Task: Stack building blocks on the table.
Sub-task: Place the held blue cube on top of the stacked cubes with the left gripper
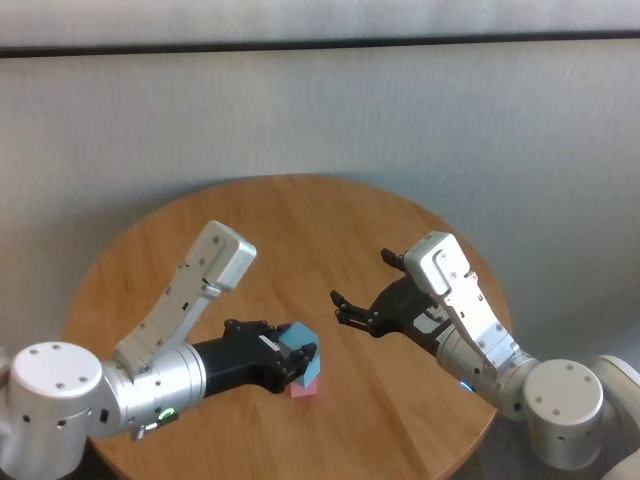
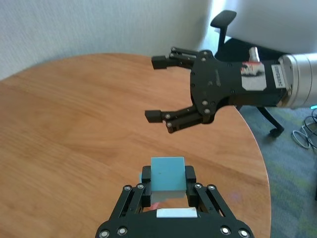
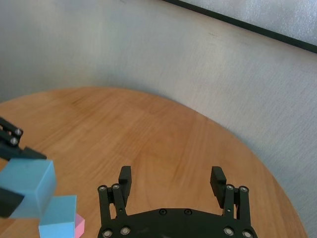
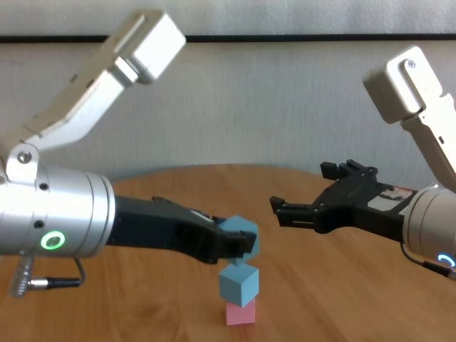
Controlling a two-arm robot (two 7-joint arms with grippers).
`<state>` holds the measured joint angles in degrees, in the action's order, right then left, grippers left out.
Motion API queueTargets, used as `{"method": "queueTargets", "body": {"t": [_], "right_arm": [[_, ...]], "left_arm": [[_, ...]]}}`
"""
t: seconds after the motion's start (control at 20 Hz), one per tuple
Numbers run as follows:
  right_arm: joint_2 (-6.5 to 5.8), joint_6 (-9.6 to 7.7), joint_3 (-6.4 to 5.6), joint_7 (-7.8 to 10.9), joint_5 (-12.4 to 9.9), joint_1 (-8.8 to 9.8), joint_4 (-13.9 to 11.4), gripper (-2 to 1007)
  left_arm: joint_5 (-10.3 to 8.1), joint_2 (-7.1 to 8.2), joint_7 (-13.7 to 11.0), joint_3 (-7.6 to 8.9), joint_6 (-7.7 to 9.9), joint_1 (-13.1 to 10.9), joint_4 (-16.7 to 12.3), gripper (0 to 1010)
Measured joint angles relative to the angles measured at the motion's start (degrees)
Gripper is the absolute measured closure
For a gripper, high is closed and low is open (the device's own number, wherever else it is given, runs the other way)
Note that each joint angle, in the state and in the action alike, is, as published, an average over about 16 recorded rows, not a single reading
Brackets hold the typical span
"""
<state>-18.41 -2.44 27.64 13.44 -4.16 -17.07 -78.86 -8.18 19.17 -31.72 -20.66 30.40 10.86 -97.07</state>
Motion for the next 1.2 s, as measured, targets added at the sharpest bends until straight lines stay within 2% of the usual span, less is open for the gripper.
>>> {"method": "queueTargets", "body": {"t": [0.6, 1.2], "right_arm": [[0.00, 0.00, 0.00, 0.00, 0.0, 0.00, 0.0, 0], [0.00, 0.00, 0.00, 0.00, 0.0, 0.00, 0.0, 0]], "left_arm": [[0.23, 1.37, 0.7, -2.47, -1.11, 1.4, 2.4, 615], [-0.87, 1.40, 1.5, -4.11, -2.56, 2.6, 4.4, 615]]}}
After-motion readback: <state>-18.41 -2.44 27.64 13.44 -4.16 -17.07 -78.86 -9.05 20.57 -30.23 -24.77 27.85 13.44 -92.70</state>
